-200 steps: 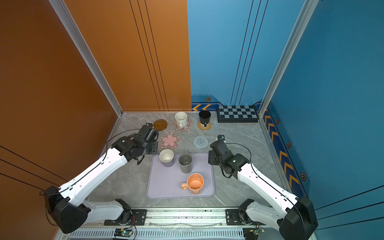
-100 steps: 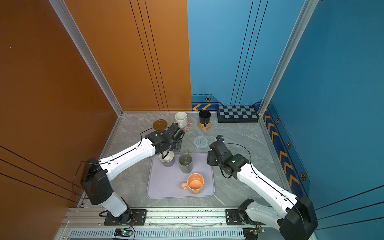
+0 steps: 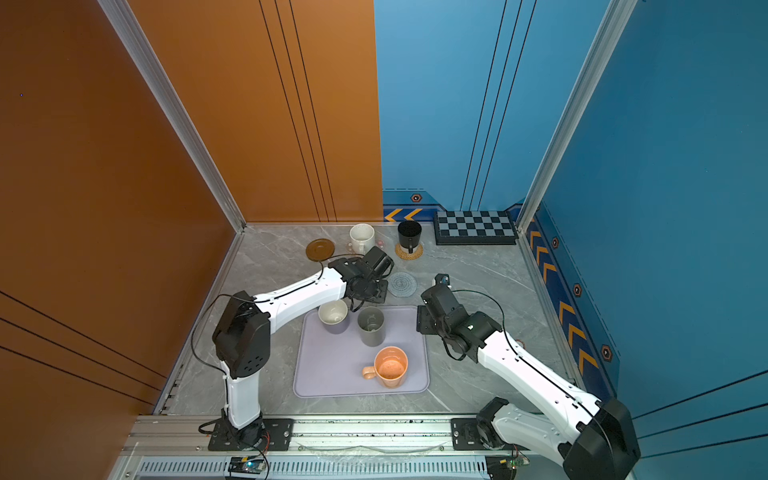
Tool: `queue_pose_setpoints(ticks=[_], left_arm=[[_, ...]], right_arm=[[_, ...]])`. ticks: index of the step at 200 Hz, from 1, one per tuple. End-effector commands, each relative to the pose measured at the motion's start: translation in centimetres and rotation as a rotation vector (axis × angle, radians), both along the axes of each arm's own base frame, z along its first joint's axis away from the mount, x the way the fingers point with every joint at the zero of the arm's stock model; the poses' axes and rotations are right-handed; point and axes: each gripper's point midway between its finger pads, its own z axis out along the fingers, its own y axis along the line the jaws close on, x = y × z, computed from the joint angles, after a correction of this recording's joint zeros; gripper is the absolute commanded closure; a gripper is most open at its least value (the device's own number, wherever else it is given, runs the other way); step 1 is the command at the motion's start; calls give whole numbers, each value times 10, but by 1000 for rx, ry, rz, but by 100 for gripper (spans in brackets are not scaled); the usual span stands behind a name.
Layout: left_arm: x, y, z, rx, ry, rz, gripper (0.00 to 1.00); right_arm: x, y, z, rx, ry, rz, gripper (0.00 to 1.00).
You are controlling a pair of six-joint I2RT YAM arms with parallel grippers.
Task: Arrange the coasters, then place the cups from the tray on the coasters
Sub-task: 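Move the open left gripper back over the grey mug on the tray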
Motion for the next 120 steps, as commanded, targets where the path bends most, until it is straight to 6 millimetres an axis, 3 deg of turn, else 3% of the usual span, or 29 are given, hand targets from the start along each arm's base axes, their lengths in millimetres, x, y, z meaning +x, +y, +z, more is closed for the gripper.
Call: queue_pose_setpoints(ticks=[1,57,120], left_arm=[[-15,8,-4,7,35,6,70],[-34,36,-14,37,70,45,70],[-54,41,-12,-1,107,48,70]], right_arm=[[-3,-6,-9,-34,33,-5,32],[-2,-4,-10,-37,37,4,32],[-1,-5,-10,-39,36,-2,32]])
